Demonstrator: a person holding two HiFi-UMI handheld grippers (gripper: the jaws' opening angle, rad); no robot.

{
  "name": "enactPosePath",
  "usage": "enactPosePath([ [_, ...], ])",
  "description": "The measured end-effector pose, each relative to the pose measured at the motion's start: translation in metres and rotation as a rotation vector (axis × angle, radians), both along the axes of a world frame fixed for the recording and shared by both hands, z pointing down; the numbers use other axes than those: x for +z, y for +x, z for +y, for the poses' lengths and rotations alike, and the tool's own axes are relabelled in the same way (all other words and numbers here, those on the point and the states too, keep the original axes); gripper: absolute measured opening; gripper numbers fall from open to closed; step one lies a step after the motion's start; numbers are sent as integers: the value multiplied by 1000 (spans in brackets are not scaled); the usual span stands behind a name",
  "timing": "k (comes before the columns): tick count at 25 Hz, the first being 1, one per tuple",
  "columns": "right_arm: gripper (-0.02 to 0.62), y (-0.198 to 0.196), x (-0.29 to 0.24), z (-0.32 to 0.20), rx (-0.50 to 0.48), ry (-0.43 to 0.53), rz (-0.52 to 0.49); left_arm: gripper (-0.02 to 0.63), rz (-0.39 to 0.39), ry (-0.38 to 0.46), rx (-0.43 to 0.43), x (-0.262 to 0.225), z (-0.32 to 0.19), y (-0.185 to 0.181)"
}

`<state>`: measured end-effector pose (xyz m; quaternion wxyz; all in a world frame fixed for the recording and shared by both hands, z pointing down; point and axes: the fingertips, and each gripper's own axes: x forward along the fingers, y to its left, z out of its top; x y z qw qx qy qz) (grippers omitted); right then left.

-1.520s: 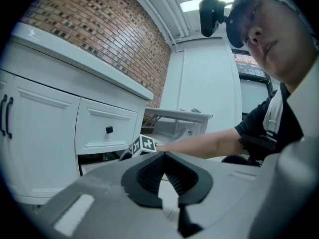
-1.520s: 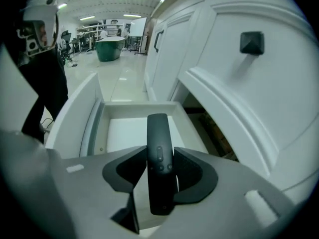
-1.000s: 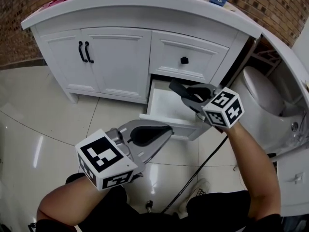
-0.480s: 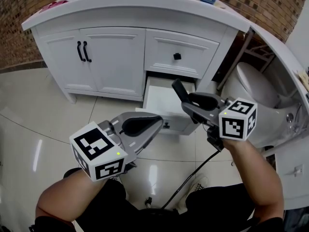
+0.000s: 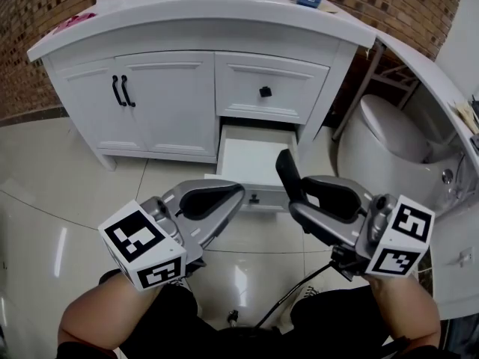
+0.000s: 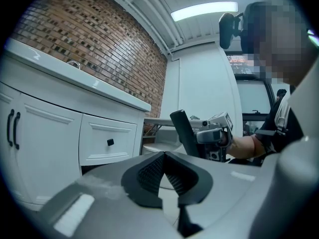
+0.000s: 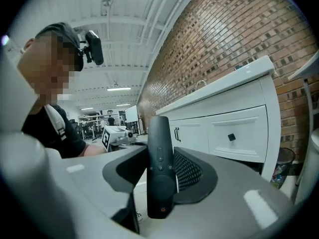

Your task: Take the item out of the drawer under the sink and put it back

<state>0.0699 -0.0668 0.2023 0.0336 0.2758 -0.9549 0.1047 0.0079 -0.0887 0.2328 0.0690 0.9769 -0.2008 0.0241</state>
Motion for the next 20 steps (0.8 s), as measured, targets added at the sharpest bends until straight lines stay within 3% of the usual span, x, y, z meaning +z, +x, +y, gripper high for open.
enactPosePath([
  [5,172,7,6,8,26,39,31,6,4,20,11,-3,3,4],
  [20,172,16,28,9,50,-2,57,6,-29,40,-7,-2,2,3],
])
